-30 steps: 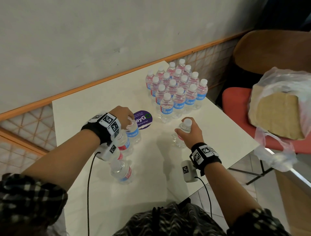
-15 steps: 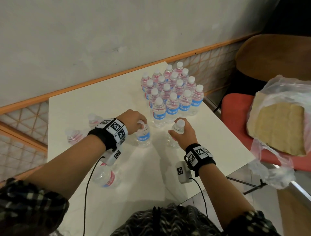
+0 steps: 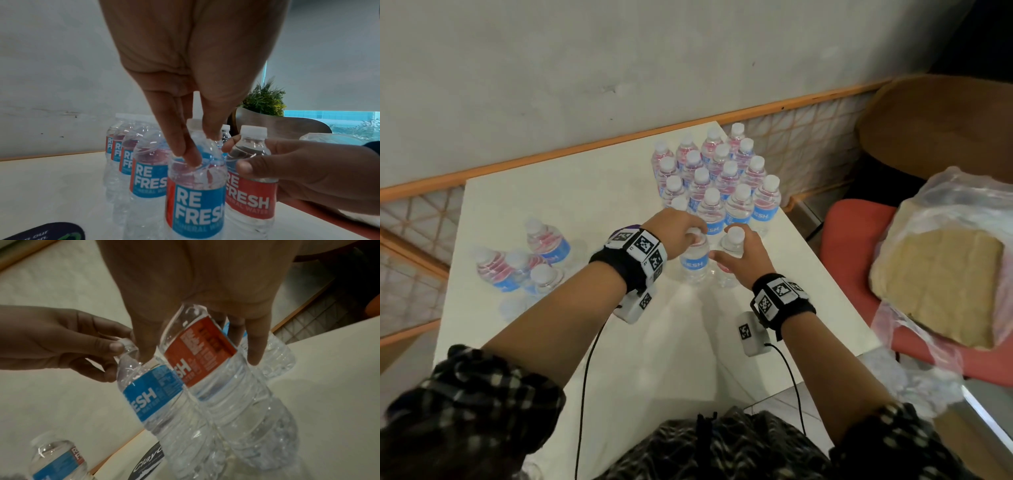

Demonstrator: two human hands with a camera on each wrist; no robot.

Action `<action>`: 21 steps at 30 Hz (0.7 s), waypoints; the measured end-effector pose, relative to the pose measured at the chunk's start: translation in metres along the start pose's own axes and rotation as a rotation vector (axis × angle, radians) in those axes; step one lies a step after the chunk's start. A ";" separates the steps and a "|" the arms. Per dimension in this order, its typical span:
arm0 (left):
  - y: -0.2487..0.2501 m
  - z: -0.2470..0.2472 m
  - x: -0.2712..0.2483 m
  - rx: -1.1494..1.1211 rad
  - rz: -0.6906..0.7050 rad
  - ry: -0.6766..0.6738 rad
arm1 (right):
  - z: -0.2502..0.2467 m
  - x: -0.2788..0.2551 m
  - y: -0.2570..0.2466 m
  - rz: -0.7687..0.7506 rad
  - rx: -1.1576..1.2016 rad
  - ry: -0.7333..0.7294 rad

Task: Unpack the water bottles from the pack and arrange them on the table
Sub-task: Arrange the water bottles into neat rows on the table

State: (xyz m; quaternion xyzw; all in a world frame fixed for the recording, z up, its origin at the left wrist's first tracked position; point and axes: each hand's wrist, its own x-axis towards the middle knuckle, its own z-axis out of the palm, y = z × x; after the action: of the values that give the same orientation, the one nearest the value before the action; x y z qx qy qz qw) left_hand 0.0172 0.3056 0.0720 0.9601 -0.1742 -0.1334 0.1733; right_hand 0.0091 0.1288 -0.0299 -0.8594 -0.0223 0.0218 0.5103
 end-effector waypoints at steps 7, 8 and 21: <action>-0.002 0.012 0.005 -0.026 0.025 0.057 | -0.002 -0.019 0.037 0.209 0.083 -0.077; -0.003 0.012 0.005 -0.030 0.024 0.060 | 0.000 -0.022 0.040 0.221 0.114 -0.075; -0.025 0.028 -0.007 -0.242 -0.125 0.101 | 0.026 -0.016 0.033 0.269 -0.116 -0.005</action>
State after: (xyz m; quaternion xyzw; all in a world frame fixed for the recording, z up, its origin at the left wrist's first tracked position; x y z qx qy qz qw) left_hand 0.0087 0.3224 0.0384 0.9467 -0.0876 -0.1155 0.2875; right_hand -0.0077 0.1353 -0.0710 -0.8825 0.0907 0.0909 0.4524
